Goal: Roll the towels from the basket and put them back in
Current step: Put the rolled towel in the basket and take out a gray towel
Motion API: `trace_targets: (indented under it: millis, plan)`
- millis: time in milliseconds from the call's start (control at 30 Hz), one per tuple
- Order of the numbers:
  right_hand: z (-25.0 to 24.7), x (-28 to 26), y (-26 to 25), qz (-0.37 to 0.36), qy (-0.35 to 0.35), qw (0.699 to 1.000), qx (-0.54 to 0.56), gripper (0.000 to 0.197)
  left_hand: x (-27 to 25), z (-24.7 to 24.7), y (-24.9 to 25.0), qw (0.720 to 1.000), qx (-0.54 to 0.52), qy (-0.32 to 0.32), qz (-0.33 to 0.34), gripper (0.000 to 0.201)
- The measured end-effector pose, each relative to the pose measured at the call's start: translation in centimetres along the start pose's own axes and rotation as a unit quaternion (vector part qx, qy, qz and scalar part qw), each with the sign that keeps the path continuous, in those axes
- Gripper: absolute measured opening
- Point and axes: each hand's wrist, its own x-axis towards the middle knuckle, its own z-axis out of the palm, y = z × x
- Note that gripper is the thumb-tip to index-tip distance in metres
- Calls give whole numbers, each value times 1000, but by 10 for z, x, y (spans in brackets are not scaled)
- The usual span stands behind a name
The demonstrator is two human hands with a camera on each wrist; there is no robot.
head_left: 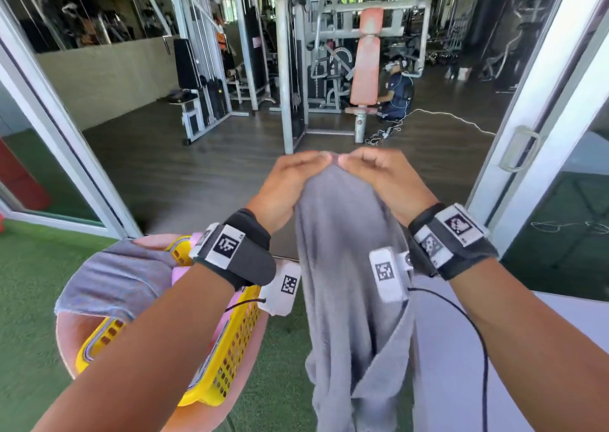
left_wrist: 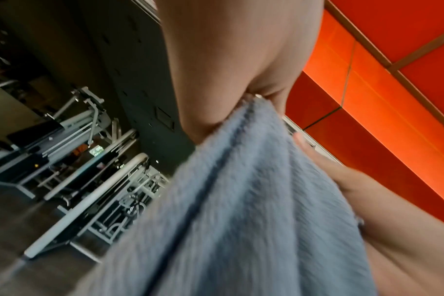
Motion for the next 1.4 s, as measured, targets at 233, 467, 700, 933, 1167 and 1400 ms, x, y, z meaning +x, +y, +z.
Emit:
trace_targets:
  millis: [233, 467, 700, 933, 1167, 1400]
  plan:
    - [4, 0, 4, -13, 26, 999, 27, 52, 0, 13, -8, 993, 112, -15, 12, 20]
    - [20, -12, 13, 29, -71, 997, -11, 45, 16, -18, 8, 994, -24, 106, 32, 29]
    - [19, 8, -7, -37, -24, 999, 4, 26, -6, -14, -5, 977, 175, -119, 8, 21]
    - [22, -2, 17, -4, -53, 998, -14, 16, -5, -28, 2, 986, 150, 21, 63, 32]
    - [21, 8, 1, -19, -36, 999, -10, 11, -8, -20, -6, 995, 85, -7, 48, 21]
    - [11, 4, 7, -44, 4, 998, -43, 18, -10, -17, -17, 990, 134, -44, 8, 24]
